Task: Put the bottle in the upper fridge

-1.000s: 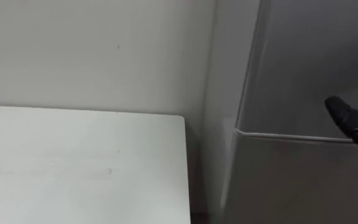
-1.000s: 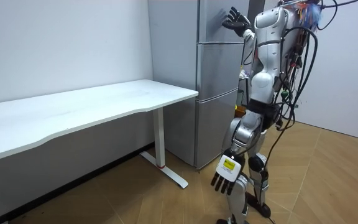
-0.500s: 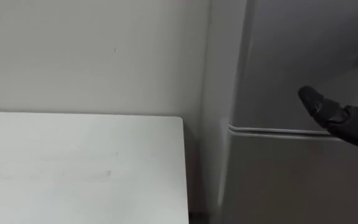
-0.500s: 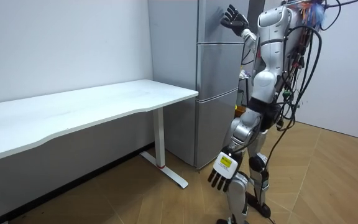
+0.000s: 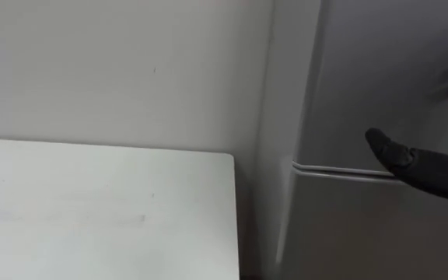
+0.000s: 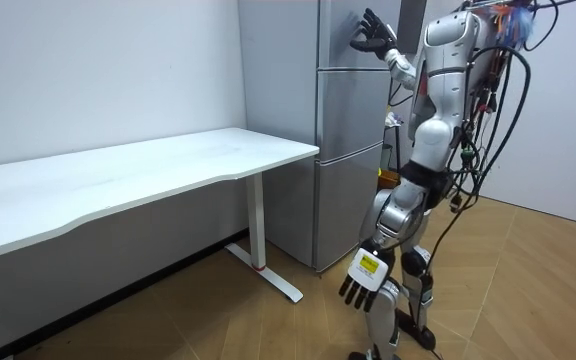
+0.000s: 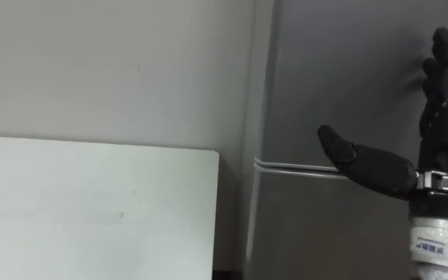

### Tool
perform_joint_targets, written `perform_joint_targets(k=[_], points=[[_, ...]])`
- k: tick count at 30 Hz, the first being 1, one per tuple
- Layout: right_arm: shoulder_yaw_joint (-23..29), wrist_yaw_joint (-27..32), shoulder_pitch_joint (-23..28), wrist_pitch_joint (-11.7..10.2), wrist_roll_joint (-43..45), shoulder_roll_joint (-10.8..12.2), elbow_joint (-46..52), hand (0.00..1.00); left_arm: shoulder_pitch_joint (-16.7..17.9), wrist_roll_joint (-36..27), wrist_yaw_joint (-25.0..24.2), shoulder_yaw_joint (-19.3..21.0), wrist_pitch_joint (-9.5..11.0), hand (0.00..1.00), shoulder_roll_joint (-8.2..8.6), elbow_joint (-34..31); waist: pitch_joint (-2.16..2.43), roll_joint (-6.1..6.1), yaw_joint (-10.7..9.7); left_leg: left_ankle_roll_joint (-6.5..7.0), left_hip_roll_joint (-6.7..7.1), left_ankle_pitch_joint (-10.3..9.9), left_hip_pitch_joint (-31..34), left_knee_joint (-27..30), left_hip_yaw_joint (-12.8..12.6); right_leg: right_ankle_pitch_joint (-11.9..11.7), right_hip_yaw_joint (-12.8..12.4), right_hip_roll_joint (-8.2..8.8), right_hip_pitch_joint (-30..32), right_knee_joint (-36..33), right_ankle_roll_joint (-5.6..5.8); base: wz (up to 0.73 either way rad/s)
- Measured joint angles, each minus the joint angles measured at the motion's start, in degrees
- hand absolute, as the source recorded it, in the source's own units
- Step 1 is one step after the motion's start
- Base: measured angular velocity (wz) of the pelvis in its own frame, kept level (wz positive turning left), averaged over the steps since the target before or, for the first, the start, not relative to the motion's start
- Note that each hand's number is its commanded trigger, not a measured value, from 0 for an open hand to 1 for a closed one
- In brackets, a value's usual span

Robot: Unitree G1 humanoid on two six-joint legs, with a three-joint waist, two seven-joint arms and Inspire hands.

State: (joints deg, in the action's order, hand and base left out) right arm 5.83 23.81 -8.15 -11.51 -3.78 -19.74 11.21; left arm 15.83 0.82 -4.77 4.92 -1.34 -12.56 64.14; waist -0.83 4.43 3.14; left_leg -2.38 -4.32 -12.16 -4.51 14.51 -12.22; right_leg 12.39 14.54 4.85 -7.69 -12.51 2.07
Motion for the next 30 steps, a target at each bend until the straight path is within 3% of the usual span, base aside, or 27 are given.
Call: perform_joint_targets(k=[5,11,14,19,25,30], points=[[-0.44,5.37,-1.38,-3.44,4.32,0.01,-7.02,0.00,-0.49,1.05,0.00,-1.01,-1.44,0.00,-0.09,0.07,0.03,-0.26,1.55,0.31,-0.07,-0.19,0.77,1.11,1.00,-0.85,0.77,-0.14,-0.71,0.87,0.12,0.09],[-0.80,8.34,-4.40,-4.80,4.51,0.00,-13.01,0.00,-0.18,1.06,0.01,-2.96,-2.43,0.00,0.20,0.01,0.30,-0.78,1.93,0.55,0.01,-0.12,2.06,2.64,2.20,-1.15,1.61,-0.04,-0.64,0.92,0.56,0.10],[-0.79,8.57,-5.41,-4.90,3.96,0.00,-14.38,0.00,0.14,1.05,0.01,-2.96,-2.44,0.00,0.19,-0.01,0.76,-1.65,1.97,0.87,0.23,0.04,2.08,2.89,2.67,-1.30,2.02,0.14,-0.84,0.84,0.77,0.09],[-0.57,8.37,-5.98,-5.18,1.27,-0.15,-14.61,0.00,0.49,0.99,0.02,-2.90,-2.45,0.00,0.07,-1.14,0.83,-2.15,1.35,0.99,0.62,0.29,2.17,2.87,3.93,-1.15,3.29,0.44,-1.28,0.76,1.04,0.14],[3.86,7.38,-5.99,-4.19,-5.11,-0.61,-13.36,0.00,1.54,1.00,0.02,-1.49,-2.27,0.00,0.00,-3.93,1.11,-1.69,-0.21,1.38,1.20,0.54,2.54,2.75,4.59,-1.23,4.00,0.82,-1.27,0.85,1.15,0.06],[8.23,10.55,-5.79,-1.56,-12.18,-1.01,-12.71,0.00,2.48,0.86,0.06,-0.53,-1.16,0.00,0.02,-4.11,1.34,-1.13,-1.25,1.38,1.38,0.55,2.19,2.12,4.44,-1.44,4.04,0.92,-1.38,0.87,0.88,0.00]])
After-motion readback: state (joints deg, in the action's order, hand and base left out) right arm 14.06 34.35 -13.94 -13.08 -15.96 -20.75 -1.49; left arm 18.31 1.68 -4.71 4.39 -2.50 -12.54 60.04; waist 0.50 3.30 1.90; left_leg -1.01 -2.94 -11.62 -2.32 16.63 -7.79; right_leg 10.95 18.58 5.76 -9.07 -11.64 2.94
